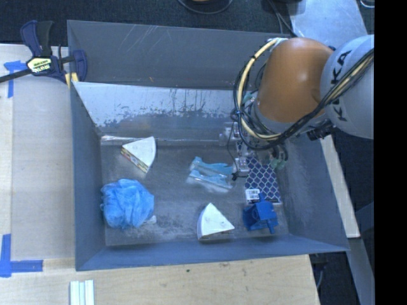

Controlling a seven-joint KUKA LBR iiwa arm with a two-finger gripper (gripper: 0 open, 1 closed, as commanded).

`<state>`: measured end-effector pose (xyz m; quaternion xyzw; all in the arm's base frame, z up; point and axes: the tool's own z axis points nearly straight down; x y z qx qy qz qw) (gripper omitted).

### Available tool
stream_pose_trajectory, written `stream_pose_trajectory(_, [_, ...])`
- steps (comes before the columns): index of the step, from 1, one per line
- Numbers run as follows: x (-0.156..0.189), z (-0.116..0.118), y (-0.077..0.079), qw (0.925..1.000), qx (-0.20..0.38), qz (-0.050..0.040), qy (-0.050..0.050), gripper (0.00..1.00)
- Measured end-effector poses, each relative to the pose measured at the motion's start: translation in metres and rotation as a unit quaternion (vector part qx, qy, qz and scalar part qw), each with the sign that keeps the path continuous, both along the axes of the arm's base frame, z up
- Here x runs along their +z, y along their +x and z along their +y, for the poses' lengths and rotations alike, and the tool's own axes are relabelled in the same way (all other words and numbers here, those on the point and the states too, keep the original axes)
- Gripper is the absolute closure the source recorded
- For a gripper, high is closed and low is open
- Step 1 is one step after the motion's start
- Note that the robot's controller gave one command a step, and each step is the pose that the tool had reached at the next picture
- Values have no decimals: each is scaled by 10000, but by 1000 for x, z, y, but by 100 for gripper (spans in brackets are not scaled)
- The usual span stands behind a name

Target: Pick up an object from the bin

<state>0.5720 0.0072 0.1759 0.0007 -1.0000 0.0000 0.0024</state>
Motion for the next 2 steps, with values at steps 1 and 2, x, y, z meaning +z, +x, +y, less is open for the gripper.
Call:
stream_pose_trajectory(1, [5,0,2,10000,-1,-43,0,0])
stream_pose_trajectory(2, [-84,-18,12,9987,-505,-38,0,0])
